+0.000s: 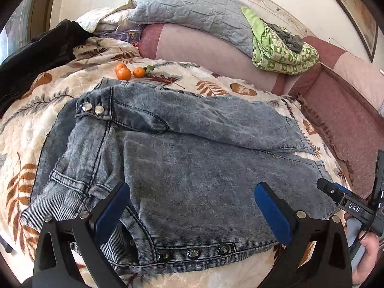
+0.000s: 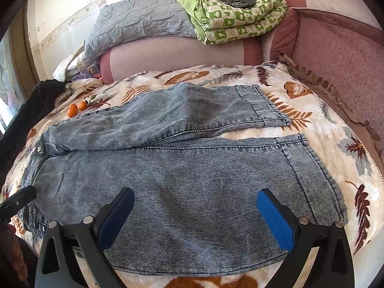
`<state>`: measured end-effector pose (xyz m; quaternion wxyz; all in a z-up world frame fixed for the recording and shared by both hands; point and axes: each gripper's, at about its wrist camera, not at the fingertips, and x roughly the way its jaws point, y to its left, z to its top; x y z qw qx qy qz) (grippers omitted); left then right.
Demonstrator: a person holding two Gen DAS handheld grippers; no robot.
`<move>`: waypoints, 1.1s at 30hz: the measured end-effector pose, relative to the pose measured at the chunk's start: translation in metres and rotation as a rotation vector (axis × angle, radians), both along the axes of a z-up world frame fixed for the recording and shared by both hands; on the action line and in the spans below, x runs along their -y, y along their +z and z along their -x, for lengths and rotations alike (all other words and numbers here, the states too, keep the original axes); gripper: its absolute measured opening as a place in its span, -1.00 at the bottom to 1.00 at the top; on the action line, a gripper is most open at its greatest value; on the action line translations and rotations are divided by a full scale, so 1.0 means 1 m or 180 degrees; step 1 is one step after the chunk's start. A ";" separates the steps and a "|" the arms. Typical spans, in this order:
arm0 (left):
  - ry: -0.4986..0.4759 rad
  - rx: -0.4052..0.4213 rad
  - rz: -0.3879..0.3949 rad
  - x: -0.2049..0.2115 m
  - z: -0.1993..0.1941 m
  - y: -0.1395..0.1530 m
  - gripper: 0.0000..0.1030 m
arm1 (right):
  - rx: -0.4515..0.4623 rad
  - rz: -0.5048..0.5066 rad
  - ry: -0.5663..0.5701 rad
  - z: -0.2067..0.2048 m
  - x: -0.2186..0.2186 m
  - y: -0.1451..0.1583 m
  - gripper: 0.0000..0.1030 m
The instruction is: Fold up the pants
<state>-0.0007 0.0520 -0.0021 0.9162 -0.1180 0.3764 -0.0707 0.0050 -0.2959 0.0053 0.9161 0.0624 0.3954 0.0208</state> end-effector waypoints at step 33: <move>0.0538 -0.1163 0.0207 -0.154 -0.279 -0.040 -0.20 | -0.1229 -0.0342 -0.0276 -0.305 0.164 -0.033 0.31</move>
